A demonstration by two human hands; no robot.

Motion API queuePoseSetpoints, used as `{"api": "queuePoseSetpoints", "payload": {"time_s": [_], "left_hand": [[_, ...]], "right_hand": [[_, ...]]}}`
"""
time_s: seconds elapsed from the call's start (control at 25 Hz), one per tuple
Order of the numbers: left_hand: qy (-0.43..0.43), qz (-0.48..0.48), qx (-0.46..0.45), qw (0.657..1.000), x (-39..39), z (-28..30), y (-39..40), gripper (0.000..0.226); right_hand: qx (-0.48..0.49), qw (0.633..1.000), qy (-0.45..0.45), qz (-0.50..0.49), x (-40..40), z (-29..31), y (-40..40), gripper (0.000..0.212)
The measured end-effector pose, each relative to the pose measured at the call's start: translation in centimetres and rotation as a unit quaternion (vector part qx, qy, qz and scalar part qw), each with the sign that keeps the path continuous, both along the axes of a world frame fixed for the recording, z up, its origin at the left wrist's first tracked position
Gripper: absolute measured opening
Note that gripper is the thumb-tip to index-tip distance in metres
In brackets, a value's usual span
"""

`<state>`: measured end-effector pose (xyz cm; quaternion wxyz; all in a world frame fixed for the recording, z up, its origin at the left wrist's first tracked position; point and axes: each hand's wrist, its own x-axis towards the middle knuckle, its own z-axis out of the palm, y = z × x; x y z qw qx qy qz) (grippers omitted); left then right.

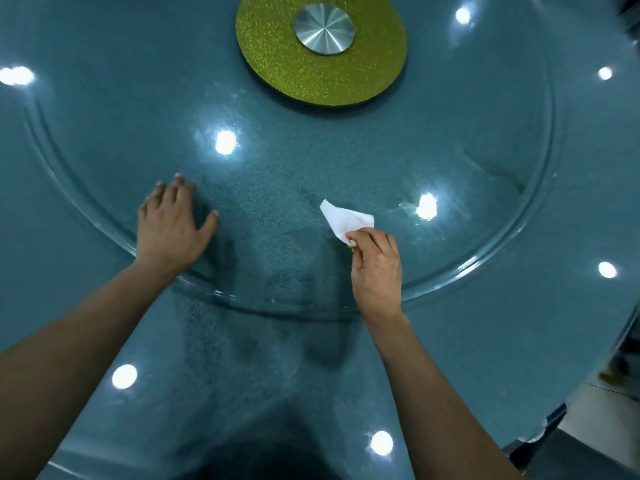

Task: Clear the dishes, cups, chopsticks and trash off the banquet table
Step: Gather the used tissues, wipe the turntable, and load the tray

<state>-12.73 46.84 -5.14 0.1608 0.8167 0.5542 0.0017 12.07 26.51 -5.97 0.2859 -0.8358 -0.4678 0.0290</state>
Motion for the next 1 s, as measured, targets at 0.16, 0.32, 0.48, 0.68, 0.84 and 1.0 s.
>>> {"api": "queuePoseSetpoints", "payload": {"time_s": [0.16,0.32,0.48,0.68,0.84,1.0], "left_hand": [[-0.024,-0.119,0.001,0.993,2.9,0.0,-4.4,0.066],[-0.039,-0.188,-0.004,0.981,4.8,0.0,-8.8,0.065],[-0.033,-0.174,-0.018,0.984,5.1,-0.2,-10.7,0.067],[0.007,-0.144,-0.014,0.989,4.0,-0.3,-10.4,0.073],[0.025,-0.116,-0.015,0.993,3.4,-0.4,-9.8,0.080],[0.024,-0.108,-0.019,0.994,2.5,-0.9,-9.1,0.093]], "right_hand": [[0.013,1.000,-0.006,0.028,0.0,-0.2,-0.1,0.034],[-0.003,0.997,-0.050,0.057,-0.7,0.0,-0.2,0.035],[-0.060,0.994,-0.065,0.060,-1.9,0.3,-0.8,0.043],[-0.054,0.992,0.004,0.114,-3.5,0.3,0.6,0.044],[-0.047,0.991,0.000,0.124,-4.5,0.2,0.7,0.039],[-0.036,0.993,0.001,0.114,-6.1,-0.1,1.9,0.024]]}}
